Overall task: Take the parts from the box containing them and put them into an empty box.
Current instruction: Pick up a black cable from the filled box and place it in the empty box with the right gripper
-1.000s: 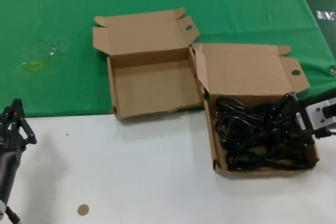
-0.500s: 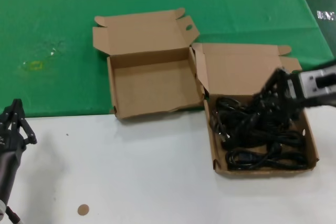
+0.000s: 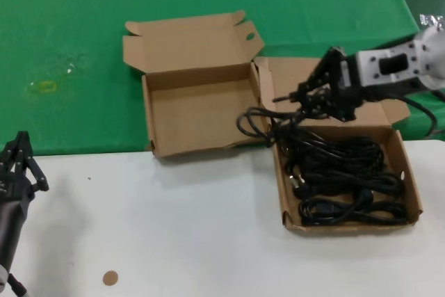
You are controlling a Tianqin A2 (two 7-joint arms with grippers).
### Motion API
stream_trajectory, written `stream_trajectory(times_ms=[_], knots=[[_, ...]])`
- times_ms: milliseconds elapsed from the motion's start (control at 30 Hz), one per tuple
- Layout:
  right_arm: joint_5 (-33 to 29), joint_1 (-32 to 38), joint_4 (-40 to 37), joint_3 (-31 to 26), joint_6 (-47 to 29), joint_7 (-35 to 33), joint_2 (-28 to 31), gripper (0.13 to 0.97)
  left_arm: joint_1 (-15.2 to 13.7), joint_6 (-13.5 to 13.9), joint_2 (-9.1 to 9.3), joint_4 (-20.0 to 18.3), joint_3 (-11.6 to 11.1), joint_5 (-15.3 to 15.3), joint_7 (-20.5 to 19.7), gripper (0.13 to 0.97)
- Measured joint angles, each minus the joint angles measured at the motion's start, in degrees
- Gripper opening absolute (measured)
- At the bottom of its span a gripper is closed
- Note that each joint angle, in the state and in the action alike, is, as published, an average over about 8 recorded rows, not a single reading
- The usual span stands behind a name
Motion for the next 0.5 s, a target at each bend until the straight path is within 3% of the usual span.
stream_trajectory(times_ms=[500], knots=[[-3.8,2.9,-1.1,-2.7,5.2,3.4,-9.9,0.158,0.0,0.0,0.0,0.0,0.0,0.0,0.0,0.152]])
